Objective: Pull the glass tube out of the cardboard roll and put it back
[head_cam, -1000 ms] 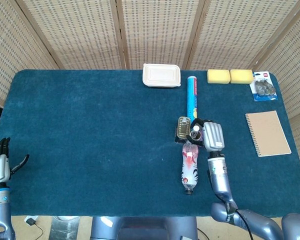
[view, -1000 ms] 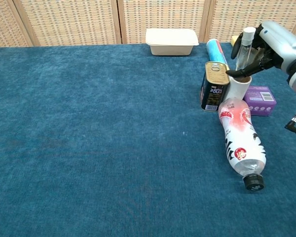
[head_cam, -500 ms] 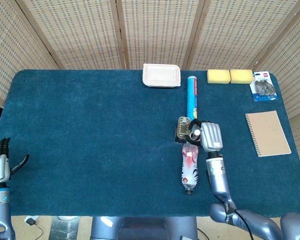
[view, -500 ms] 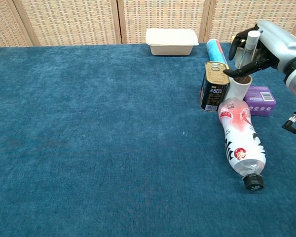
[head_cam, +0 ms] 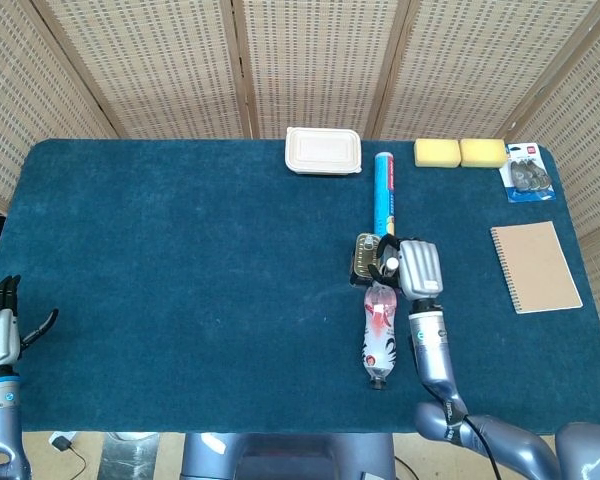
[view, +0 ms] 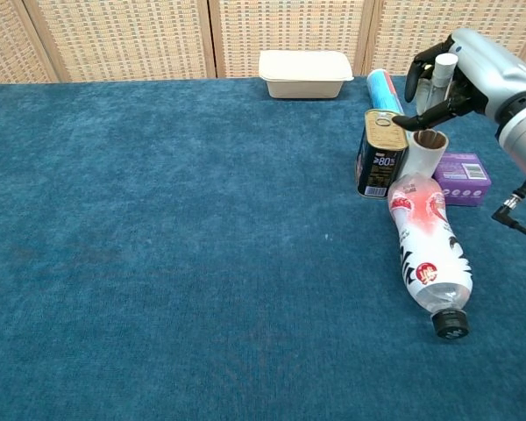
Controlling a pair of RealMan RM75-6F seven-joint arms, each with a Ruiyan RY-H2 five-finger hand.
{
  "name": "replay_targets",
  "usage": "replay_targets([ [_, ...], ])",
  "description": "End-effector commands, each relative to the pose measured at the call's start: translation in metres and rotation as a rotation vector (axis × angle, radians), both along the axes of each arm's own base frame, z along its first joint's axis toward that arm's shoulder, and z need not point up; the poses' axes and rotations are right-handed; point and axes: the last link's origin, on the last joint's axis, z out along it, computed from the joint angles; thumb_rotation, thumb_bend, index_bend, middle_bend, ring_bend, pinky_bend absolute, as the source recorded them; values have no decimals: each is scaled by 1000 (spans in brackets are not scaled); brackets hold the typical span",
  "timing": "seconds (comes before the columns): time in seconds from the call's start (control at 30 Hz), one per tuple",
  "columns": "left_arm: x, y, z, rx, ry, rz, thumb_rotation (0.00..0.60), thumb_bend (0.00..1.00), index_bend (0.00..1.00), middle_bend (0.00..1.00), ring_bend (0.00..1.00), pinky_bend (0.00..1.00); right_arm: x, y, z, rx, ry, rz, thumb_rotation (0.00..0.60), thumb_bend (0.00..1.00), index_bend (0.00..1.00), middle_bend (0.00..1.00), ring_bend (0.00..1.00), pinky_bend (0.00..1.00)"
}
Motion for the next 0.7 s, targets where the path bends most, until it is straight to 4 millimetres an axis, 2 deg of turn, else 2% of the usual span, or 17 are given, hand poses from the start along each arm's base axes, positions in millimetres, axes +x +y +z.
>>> replay_targets([
  [0.03, 0, 0, 0, 0, 0, 0, 0, 0, 0, 57, 0, 63, 1, -2, 0, -5, 2, -1, 600, 280, 617, 704, 672, 571],
  [0.7, 0, 0, 0, 1, -1, 2, 0, 0, 0, 58, 0, 63, 10, -16, 1, -54, -43, -10, 600, 279, 744, 847, 784, 670],
])
